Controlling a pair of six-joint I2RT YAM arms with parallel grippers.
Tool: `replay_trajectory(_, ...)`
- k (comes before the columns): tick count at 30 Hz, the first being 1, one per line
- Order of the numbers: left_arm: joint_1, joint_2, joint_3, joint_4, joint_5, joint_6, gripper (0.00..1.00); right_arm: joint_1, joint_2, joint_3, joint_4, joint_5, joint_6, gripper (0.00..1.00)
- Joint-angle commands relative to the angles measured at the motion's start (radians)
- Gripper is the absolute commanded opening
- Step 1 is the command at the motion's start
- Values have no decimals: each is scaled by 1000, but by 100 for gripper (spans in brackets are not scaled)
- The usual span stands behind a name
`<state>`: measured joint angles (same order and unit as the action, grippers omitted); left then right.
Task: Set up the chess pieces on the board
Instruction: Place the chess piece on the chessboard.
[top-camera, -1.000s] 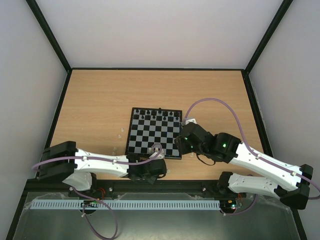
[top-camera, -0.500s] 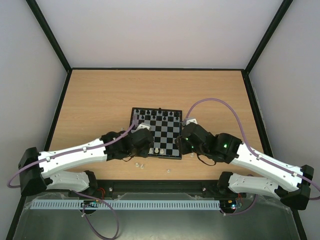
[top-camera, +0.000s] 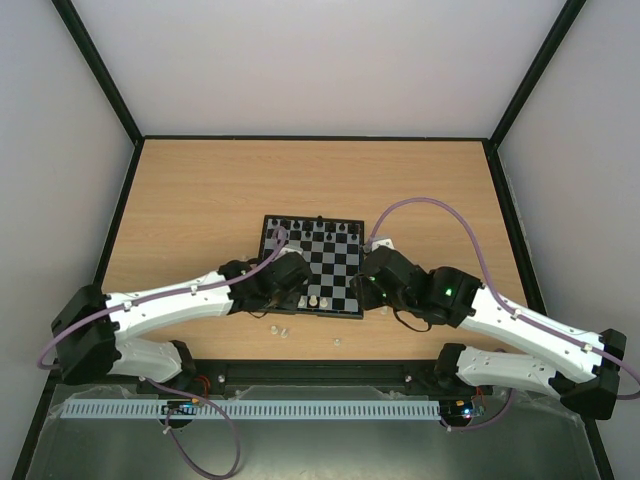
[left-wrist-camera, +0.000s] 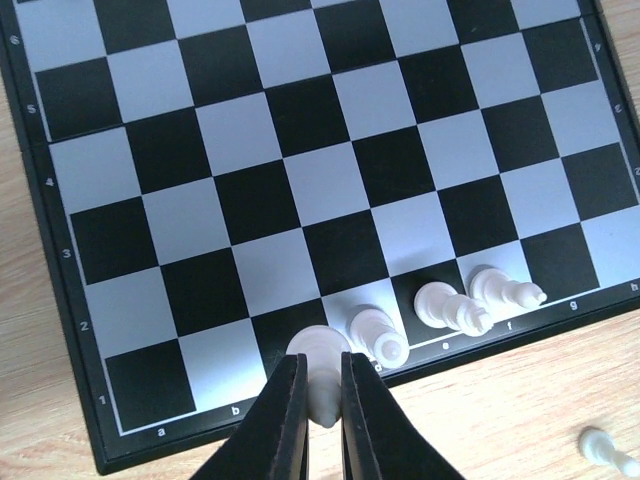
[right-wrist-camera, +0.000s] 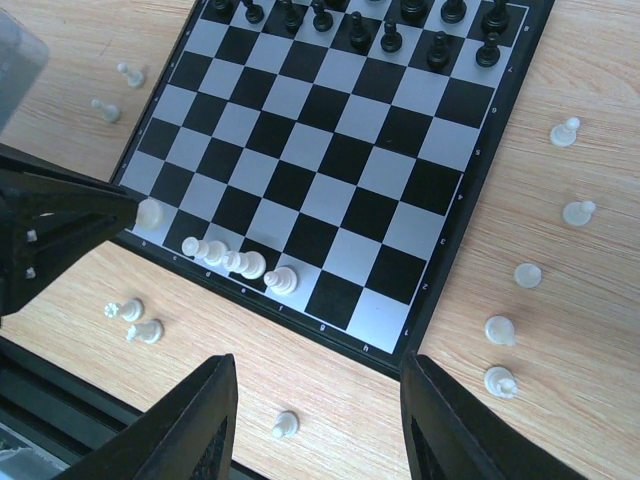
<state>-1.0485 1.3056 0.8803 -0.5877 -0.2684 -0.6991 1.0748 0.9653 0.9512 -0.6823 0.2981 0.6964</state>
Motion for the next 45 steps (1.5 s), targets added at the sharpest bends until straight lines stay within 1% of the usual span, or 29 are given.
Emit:
replay_trajectory(1,7,35,-33,42,11,15,5,4,-18,-21,-24,27,8,46)
replay_trajectory(11,20,75,-91,110,28,12,5,2,-21,-38,-15,26,8,46)
replay_trajectory(20,30,113,-103,147,40,20,7,3,-19,-45,-13,21,7,46)
replay_trajectory(31,35,123,-102,148,46,24,10,2,-25,-48,-20,22,6,46)
replay_trajectory(35,35,124,-104,147,46,25,12,1,-20,-49,-16,20,6,46)
replay_trajectory(45,36,125,-102,143,41,27,14,1,-6,-46,-13,17,3,46)
